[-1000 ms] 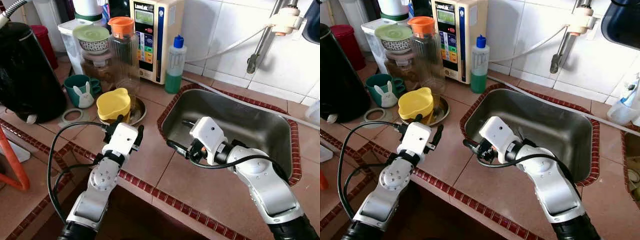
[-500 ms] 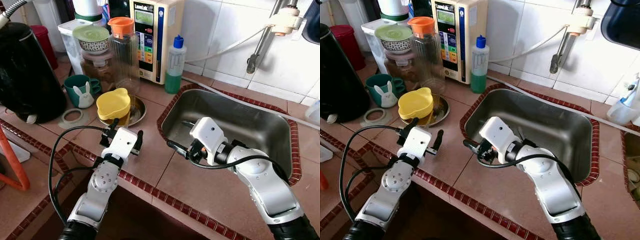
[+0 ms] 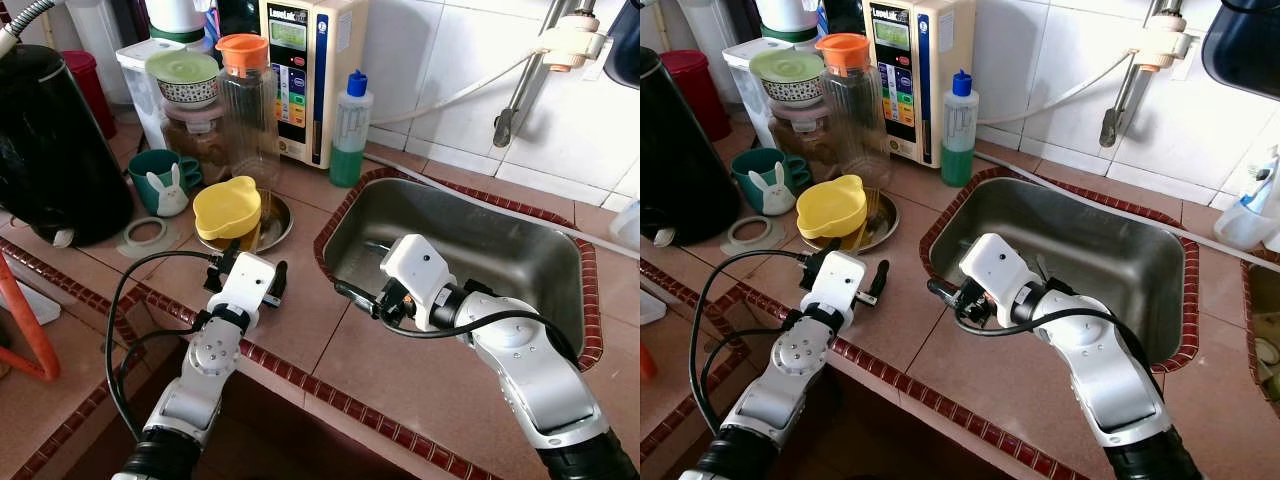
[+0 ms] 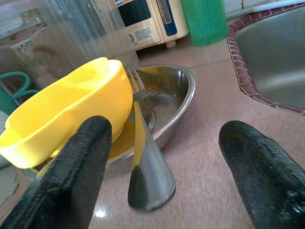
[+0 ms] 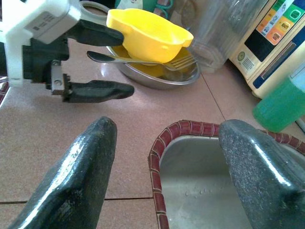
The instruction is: Kitchen organization
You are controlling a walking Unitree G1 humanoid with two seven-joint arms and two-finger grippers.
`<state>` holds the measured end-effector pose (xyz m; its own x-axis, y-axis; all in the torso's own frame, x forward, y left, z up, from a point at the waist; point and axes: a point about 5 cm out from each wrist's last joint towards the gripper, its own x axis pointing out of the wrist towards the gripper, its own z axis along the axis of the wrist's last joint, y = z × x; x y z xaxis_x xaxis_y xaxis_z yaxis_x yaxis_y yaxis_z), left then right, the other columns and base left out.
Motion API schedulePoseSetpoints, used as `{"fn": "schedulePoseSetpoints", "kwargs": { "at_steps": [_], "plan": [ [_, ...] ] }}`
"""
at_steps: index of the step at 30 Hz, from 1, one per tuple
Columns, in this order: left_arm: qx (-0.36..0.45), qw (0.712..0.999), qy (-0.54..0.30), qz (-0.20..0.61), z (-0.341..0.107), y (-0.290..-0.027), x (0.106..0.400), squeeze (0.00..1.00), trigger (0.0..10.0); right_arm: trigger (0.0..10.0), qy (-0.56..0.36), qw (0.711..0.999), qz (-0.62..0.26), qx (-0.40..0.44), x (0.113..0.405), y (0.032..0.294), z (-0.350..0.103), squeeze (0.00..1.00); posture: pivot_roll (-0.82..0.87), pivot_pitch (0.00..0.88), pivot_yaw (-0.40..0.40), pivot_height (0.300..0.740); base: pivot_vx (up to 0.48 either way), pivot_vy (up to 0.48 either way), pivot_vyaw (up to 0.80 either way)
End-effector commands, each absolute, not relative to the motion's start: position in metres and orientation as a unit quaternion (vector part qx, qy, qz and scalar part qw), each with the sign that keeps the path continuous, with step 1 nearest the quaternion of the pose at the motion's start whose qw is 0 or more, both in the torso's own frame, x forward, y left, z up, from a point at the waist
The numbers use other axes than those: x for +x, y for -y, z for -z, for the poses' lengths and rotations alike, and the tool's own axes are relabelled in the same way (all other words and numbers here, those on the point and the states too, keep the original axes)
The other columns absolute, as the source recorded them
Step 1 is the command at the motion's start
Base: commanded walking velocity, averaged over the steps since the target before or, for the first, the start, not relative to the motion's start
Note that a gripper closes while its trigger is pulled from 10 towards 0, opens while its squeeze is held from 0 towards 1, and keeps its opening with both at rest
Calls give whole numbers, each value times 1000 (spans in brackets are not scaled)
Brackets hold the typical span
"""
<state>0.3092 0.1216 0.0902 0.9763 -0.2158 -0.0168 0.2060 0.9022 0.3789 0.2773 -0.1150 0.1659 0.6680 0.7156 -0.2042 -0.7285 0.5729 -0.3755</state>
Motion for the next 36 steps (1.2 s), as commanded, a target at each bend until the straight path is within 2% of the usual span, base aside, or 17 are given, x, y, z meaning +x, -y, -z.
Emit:
{"fn": "schedulePoseSetpoints", "kwargs": {
  "at_steps": [1,14,36],
  "plan": [
    [192,975,23,107,-95,-120,314,0,0,10000,-9,885,-409,-223,275,115,-169,0,88,7,4,740,0,0,0],
    [181,977,34,108,-99,-117,319,0,0,10000,-10,885,-408,-222,275,115,-170,0,88,9,6,740,0,0,0],
    [187,977,29,98,-94,-125,318,0,0,10000,-10,885,-408,-223,275,115,-170,0,88,4,5,740,0,0,0]
  ]
}}
